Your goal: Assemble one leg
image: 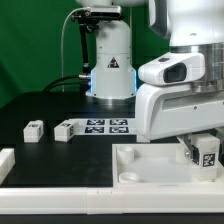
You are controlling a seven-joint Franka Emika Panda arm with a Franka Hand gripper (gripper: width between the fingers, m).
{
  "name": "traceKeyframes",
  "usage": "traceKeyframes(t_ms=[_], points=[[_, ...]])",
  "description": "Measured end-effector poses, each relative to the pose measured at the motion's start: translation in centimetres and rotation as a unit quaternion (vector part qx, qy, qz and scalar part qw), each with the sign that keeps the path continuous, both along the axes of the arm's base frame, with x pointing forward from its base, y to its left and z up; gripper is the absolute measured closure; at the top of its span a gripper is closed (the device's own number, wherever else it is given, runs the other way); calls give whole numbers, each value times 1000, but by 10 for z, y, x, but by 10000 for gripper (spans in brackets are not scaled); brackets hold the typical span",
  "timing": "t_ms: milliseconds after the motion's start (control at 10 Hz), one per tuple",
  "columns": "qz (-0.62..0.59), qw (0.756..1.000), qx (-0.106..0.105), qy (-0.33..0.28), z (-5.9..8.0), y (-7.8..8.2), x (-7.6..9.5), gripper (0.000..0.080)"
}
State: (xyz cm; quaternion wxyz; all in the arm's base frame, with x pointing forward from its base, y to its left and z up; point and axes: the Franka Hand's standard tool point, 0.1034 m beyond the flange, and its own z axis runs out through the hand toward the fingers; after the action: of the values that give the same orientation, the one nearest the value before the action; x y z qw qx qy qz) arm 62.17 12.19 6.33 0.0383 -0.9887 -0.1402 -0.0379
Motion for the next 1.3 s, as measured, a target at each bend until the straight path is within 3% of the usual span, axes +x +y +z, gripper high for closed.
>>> traceKeyframes(t_ms=[400,600,900,1300], points=[[-100,995,8,6,1,0,1,511],[-262,965,20,3,0,-1,0,511],[-494,869,29,19,-2,1,-2,509],[-635,771,46,33,-2,6,-3,509]])
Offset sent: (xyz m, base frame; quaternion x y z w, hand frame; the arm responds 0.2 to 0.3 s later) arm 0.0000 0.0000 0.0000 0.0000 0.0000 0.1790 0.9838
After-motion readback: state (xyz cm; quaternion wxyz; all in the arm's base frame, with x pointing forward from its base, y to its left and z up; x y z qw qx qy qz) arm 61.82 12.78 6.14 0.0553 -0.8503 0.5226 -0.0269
